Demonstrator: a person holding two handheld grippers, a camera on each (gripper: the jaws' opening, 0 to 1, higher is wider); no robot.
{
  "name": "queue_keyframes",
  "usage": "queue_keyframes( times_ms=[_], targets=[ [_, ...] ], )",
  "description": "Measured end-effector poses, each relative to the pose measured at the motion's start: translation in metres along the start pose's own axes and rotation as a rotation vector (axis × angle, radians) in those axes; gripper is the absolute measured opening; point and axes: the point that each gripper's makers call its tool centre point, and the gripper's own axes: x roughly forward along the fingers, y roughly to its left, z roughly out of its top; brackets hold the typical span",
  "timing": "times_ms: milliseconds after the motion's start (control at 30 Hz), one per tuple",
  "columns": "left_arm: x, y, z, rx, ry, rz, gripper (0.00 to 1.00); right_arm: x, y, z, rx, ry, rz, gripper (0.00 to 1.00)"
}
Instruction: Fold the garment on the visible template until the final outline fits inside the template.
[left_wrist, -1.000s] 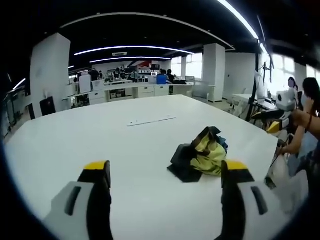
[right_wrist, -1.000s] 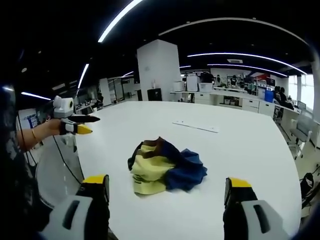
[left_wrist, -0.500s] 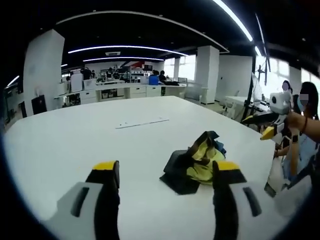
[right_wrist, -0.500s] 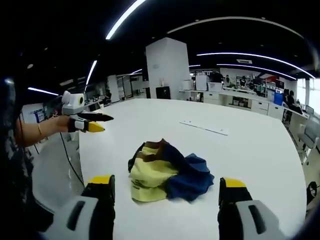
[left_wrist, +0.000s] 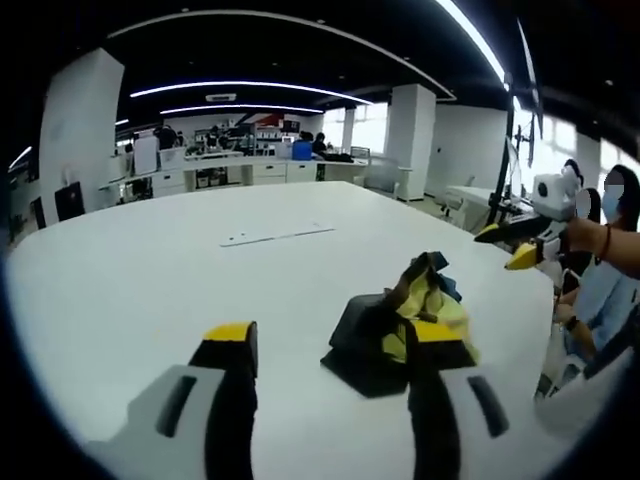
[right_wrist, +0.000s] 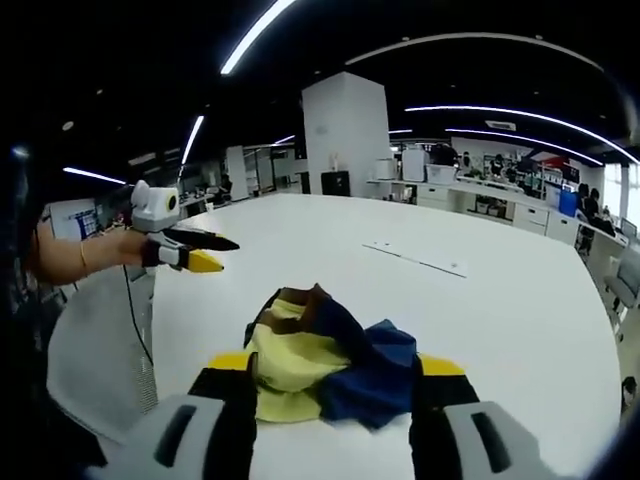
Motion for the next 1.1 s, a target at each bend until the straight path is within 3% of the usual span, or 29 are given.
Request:
queue_keyframes(
  times_ms=[133, 333, 533, 933, 1000, 1100],
  targets=[
    [0.014, 0.005, -0.005, -0.014, 0.014, -0.008, 0.52, 0.01, -0.005, -0.001, -0.005, 0.002, -0.006, 0.58],
    [0.033, 0.013, -0.011, -0.013, 0.028, -0.023, 0.42, 0.022, -0.011, 0.0, -0.001, 0.0, 0.009, 0.48],
    [0.051, 0.016, -0.015, -0.003, 0.046, -0.05, 0.39, 0.032, -0.018, -0.002, 0.005, 0.004, 0.011, 0.41],
    [0.084, 0.004, -0.042, 0.009, 0.137, -0.112, 0.32, 0.052, -0.016, -0.005, 0.0, 0.021, 0.04, 0.26],
    [0.087, 0.005, -0.048, 0.07, 0.169, -0.11, 0.31, 0.054, -0.016, -0.005, 0.008, 0.022, 0.039, 0.25],
    [0.091, 0.0, -0.052, 0.064, 0.177, -0.123, 0.3, 0.057, -0.017, -0.005, 0.006, 0.02, 0.033, 0.23]
  ],
)
